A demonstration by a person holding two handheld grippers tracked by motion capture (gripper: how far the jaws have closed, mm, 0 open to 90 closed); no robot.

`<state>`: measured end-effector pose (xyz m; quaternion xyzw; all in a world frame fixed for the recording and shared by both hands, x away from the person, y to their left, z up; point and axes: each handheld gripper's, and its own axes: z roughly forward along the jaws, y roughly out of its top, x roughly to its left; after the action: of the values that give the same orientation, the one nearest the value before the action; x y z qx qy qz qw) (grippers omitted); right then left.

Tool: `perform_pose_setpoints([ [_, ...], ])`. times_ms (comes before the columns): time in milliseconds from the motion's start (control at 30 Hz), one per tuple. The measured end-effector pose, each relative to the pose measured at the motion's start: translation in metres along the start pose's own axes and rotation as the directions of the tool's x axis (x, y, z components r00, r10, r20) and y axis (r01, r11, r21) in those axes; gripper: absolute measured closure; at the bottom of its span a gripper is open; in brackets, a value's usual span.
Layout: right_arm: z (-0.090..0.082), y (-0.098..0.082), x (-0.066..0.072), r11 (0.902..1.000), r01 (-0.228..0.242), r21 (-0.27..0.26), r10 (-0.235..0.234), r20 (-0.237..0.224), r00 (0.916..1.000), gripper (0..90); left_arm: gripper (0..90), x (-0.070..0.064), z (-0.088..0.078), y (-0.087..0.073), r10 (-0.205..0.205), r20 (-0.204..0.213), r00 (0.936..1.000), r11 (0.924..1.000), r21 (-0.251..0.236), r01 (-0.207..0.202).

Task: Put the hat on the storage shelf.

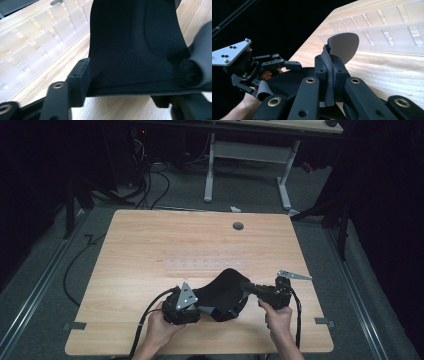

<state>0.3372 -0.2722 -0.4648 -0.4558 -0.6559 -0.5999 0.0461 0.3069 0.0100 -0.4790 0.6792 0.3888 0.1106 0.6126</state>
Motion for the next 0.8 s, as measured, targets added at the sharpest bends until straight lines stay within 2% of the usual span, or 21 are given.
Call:
perform_pose_setpoints([
  [100, 0.002, 0.002, 0.002, 1.0000, 0.005, 0.008, -0.005, -0.003, 1.0000, 85.6, 47.5, 0.001, 0.000, 0.000, 0.003, -0.009, 1.0000, 1.0000, 0.003, -0.003],
  [233, 0.001, 0.003, 0.006, 0.9998, 0.014, 0.012, -0.014, -0.011, 0.9998, 85.5, 52.6, 0.001, -0.002, 0.001, -0.004, 0.000, 1.0000, 0.9999, -0.011, 0.004],
  [467, 0.002, 0.008, 0.012, 0.9994, 0.035, -0.001, -0.035, -0.025, 0.9991, 85.3, 57.8, 0.000, -0.003, 0.002, 0.046, -0.015, 0.9988, 0.9977, -0.049, -0.047],
  [633, 0.004, 0.011, 0.015, 0.9987, 0.051, 0.007, -0.051, -0.018, 0.9985, 85.1, 64.7, 0.001, -0.006, 0.004, 0.036, -0.003, 0.9994, 0.9983, -0.047, -0.036],
  [800, 0.008, 0.015, 0.014, 0.9978, 0.066, 0.008, -0.066, -0.013, 0.9977, 84.8, 73.2, 0.000, -0.009, 0.005, 0.056, 0.004, 0.9984, 0.9976, -0.042, -0.056],
])
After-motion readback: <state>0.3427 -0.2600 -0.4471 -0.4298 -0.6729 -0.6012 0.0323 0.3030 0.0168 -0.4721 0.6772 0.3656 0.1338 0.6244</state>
